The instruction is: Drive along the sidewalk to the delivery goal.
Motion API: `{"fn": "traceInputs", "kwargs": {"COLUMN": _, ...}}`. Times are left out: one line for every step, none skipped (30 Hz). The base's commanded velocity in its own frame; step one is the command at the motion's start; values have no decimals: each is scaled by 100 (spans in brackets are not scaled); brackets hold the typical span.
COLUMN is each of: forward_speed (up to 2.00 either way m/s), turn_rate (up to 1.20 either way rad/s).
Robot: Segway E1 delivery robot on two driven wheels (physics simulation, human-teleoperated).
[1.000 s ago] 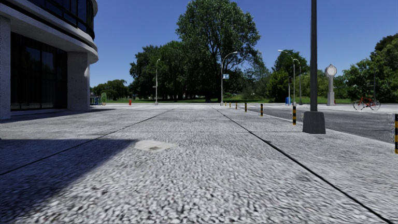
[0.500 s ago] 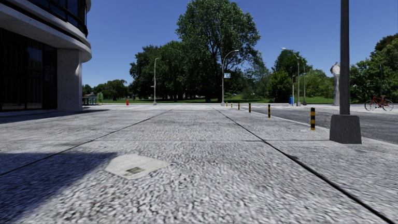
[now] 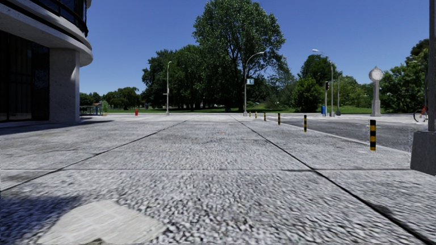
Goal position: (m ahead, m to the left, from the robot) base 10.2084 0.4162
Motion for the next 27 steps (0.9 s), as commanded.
{"fn": "traceInputs", "kwargs": {"forward_speed": 200, "turn_rate": 0}}
{"fn": "traceInputs", "kwargs": {"forward_speed": 200, "turn_rate": 0}}
{"fn": "traceInputs", "kwargs": {"forward_speed": 200, "turn_rate": 0}}
{"fn": "traceInputs", "kwargs": {"forward_speed": 200, "turn_rate": 0}}
{"fn": "traceInputs", "kwargs": {"forward_speed": 200, "turn_rate": 0}}
{"fn": "traceInputs", "kwargs": {"forward_speed": 200, "turn_rate": 0}}
{"fn": "traceInputs", "kwargs": {"forward_speed": 200, "turn_rate": 0}}
{"fn": "traceInputs", "kwargs": {"forward_speed": 200, "turn_rate": 0}}
{"fn": "traceInputs", "kwargs": {"forward_speed": 200, "turn_rate": 0}}
{"fn": "traceInputs", "kwargs": {"forward_speed": 200, "turn_rate": 0}}
{"fn": "traceInputs", "kwargs": {"forward_speed": 200, "turn_rate": 0}}
{"fn": "traceInputs", "kwargs": {"forward_speed": 200, "turn_rate": 0}}
{"fn": "traceInputs", "kwargs": {"forward_speed": 200, "turn_rate": 0}}
{"fn": "traceInputs", "kwargs": {"forward_speed": 200, "turn_rate": 0}}
{"fn": "traceInputs", "kwargs": {"forward_speed": 200, "turn_rate": 0}}
{"fn": "traceInputs", "kwargs": {"forward_speed": 200, "turn_rate": 0}}
{"fn": "traceInputs", "kwargs": {"forward_speed": 200, "turn_rate": 0}}
{"fn": "traceInputs", "kwargs": {"forward_speed": 200, "turn_rate": 0}}
{"fn": "traceInputs", "kwargs": {"forward_speed": 200, "turn_rate": 0}}
{"fn": "traceInputs", "kwargs": {"forward_speed": 200, "turn_rate": 0}}
{"fn": "traceInputs", "kwargs": {"forward_speed": 200, "turn_rate": 0}}
{"fn": "traceInputs", "kwargs": {"forward_speed": 200, "turn_rate": 0}}
{"fn": "traceInputs", "kwargs": {"forward_speed": 200, "turn_rate": 5}}
{"fn": "traceInputs", "kwargs": {"forward_speed": 200, "turn_rate": 5}}
{"fn": "traceInputs", "kwargs": {"forward_speed": 200, "turn_rate": 10}}
{"fn": "traceInputs", "kwargs": {"forward_speed": 200, "turn_rate": 12}}
{"fn": "traceInputs", "kwargs": {"forward_speed": 200, "turn_rate": 14}}
